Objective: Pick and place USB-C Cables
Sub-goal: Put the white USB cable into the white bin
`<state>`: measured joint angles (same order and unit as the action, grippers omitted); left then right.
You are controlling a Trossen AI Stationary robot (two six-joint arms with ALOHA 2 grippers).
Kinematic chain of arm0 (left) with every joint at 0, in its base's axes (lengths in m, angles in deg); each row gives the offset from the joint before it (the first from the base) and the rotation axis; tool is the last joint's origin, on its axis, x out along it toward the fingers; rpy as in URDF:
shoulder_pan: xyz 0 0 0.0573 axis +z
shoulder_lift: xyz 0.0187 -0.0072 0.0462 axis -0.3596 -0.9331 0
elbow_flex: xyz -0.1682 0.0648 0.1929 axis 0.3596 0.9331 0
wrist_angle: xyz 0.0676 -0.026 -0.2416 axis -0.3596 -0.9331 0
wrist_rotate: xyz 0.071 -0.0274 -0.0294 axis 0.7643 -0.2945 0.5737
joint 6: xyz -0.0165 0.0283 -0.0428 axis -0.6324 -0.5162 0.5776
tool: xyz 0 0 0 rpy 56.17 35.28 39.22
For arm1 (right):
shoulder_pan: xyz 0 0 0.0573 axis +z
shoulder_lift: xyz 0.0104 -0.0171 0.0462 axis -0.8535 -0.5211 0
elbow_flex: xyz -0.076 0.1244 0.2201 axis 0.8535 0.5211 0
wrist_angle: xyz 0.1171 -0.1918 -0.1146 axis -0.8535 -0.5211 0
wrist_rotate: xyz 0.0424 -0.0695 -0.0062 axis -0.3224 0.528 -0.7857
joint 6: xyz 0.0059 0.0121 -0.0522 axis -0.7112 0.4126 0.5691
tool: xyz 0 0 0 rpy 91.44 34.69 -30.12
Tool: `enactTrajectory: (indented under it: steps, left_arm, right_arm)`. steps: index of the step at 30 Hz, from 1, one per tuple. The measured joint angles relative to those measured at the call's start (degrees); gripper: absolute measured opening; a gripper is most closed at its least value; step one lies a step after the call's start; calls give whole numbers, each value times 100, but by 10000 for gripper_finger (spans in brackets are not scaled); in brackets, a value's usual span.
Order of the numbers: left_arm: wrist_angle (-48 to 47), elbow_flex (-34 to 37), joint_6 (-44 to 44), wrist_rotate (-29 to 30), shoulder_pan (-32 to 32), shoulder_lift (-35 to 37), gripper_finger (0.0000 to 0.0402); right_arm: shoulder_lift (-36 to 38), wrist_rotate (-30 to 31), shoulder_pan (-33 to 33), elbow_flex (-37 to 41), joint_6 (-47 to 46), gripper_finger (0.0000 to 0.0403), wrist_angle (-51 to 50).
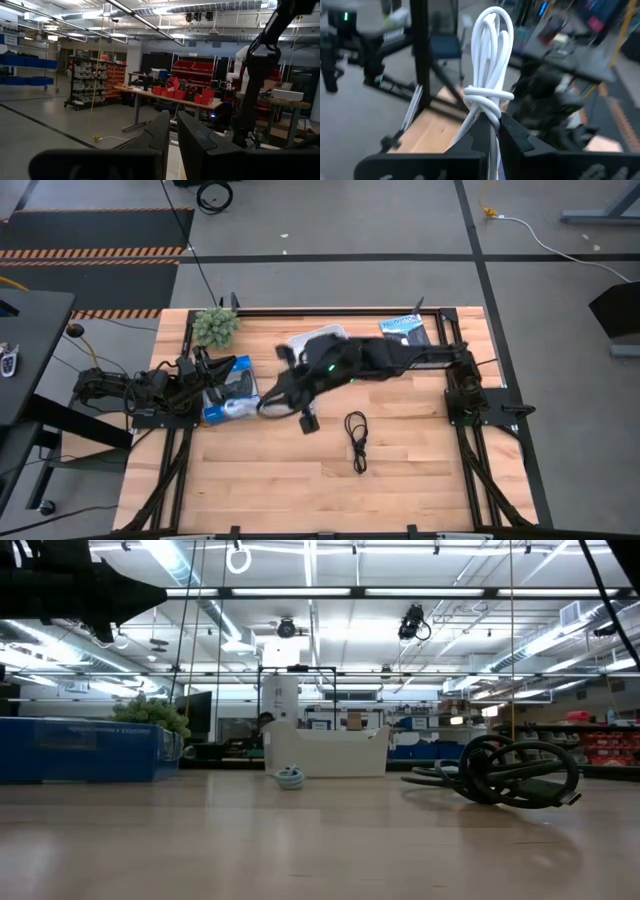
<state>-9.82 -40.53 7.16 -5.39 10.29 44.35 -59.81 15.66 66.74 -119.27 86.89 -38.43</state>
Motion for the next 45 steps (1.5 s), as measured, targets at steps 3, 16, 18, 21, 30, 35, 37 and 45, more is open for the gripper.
enactTrajectory:
  steps: [3,16,18,21,30,35,37,45]
  left_arm:
    - [0,0,0,1,2,0,43]
    - [7,0,0,0,1,-1,43]
    - [4,0,-1,0,1,-2,43]
    - [-13,0,-2,0,0,-2,43]
    - [-7,0,-2,1,1,0,43]
    - [-7,0,0,1,1,-1,43]
    - [-7,0,-2,0,0,-2,43]
    - [-7,-1,-2,0,2,-2,43]
  right_arm:
    - [201,17,-123,0,11,27,100]
    - [525,303,-728,4,146,27,-497]
    - [574,300,-776,4,146,27,-454]
    - [684,284,-803,7,146,28,-421]
    - [790,309,-976,3,374,28,-568]
    - [782,577,-1205,27,721,28,-1200]
    - [776,744,-1312,95,810,28,-1483]
    - [766,1237,-1814,426,904,27,-2175]
